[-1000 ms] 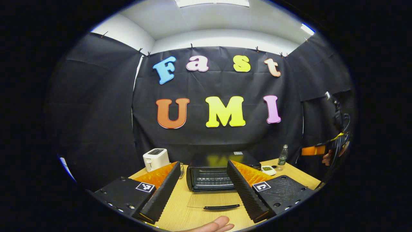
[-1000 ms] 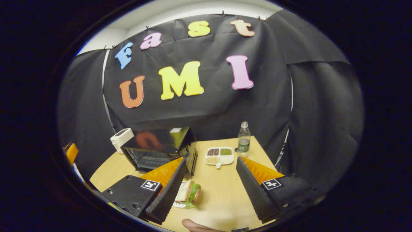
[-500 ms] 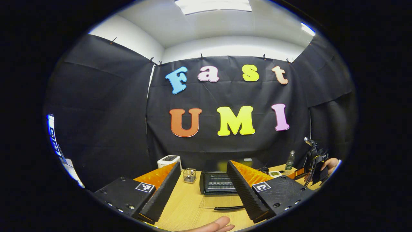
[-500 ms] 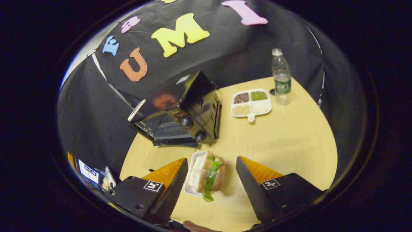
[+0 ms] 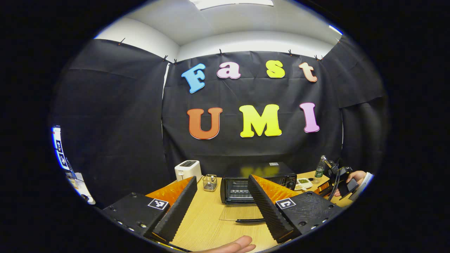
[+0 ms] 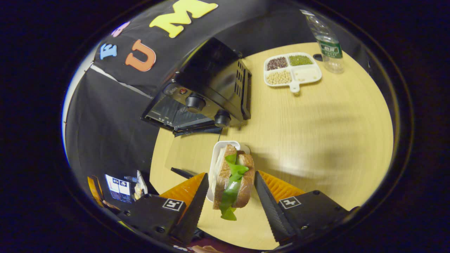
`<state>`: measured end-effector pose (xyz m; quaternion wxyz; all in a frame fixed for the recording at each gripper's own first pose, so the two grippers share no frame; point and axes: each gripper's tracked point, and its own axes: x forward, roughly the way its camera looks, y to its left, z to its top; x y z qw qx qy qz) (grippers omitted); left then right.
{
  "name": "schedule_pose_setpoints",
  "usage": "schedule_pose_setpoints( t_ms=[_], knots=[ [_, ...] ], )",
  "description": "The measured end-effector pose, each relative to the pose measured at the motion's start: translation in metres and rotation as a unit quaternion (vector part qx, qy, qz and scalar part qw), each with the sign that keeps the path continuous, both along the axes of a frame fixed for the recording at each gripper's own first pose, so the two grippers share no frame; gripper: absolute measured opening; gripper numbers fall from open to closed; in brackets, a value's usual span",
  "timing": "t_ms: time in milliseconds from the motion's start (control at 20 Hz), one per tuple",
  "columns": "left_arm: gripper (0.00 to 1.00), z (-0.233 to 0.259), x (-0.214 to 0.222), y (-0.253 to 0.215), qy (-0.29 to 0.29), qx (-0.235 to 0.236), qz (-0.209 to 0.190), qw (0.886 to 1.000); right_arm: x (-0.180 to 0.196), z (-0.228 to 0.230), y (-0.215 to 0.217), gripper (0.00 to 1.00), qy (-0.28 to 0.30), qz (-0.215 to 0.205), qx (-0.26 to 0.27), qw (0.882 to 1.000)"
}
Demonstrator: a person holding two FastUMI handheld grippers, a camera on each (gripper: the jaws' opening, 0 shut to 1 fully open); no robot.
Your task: Open the electric oven with the left hand, put the food in, and close the electric oven.
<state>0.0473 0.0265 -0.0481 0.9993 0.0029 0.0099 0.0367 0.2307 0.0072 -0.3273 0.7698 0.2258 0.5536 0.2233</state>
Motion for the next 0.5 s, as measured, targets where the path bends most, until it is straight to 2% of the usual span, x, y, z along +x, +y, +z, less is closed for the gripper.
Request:
schedule_pose_setpoints(
  t_ms=[50, 100, 150, 200, 250, 300, 350, 400, 450, 500],
  knots=[
    [0.95, 0.0, -0.001, -0.002, -0.001, 0.001, -0.002, 1.0, -0.003, -0.002, 0.003, 0.81, 0.019, 0.004, 0.01, 1.0],
    [0.95, 0.001, -0.002, -0.001, -0.003, 0.0, -0.002, 1.0, -0.004, -0.004, 0.005, 0.61, 0.03, 0.003, 0.018, 0.999],
    [0.95, 0.0, -0.003, -0.001, -0.002, 0.0, -0.003, 1.0, -0.002, -0.006, 0.004, 0.68, 0.037, -0.001, 0.02, 0.999],
    [0.95, -0.002, -0.004, -0.001, 0.0, -0.001, -0.003, 1.0, -0.002, -0.006, 0.004, 0.59, 0.038, -0.004, 0.024, 0.999],
    [0.95, -0.003, -0.004, -0.001, 0.002, -0.001, -0.003, 1.0, 0.001, -0.005, 0.004, 0.56, 0.033, -0.008, 0.028, 0.999],
    [0.95, -0.004, -0.004, 0.0, 0.004, -0.001, -0.004, 1.0, -0.001, -0.004, 0.004, 0.42, 0.034, -0.008, 0.028, 0.999],
    [0.95, -0.005, -0.005, 0.001, 0.005, -0.002, -0.004, 1.0, -0.002, -0.002, 0.004, 0.47, 0.032, -0.012, 0.027, 0.999],
    [0.95, -0.006, -0.006, 0.003, 0.005, -0.003, -0.004, 1.0, -0.004, -0.001, 0.005, 0.44, 0.031, -0.016, 0.025, 0.999],
    [0.95, -0.007, -0.007, 0.004, 0.005, -0.004, -0.006, 1.0, -0.005, 0.002, 0.005, 0.34, 0.025, -0.022, 0.023, 0.999],
    [0.95, -0.007, -0.008, 0.004, 0.002, -0.005, -0.009, 1.0, -0.006, 0.006, 0.003, 0.34, 0.016, -0.028, 0.021, 0.999]
  ],
)
